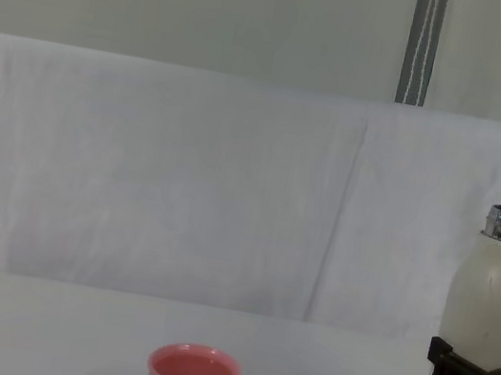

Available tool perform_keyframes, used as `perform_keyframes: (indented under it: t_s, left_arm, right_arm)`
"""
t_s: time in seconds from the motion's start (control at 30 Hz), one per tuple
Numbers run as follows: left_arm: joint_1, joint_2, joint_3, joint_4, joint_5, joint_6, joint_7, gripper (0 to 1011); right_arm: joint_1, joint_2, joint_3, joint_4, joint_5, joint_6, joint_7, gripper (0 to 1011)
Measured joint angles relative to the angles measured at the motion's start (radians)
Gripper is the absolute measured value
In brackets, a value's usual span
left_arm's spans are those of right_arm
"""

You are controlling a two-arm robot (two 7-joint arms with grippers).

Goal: Grasp the thermos with one hand and pour water into the cup lid.

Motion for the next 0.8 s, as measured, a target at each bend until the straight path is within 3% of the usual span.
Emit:
perform_keyframes:
  t_s: [0.8]
  left_arm:
    - [0.0, 0.0, 0.0, 0.0, 0.0, 0.0, 0.0, 1001]
  right_arm:
    - [0.0, 0.0, 0.001, 0.0, 0.001, 0.003, 0.0, 1001]
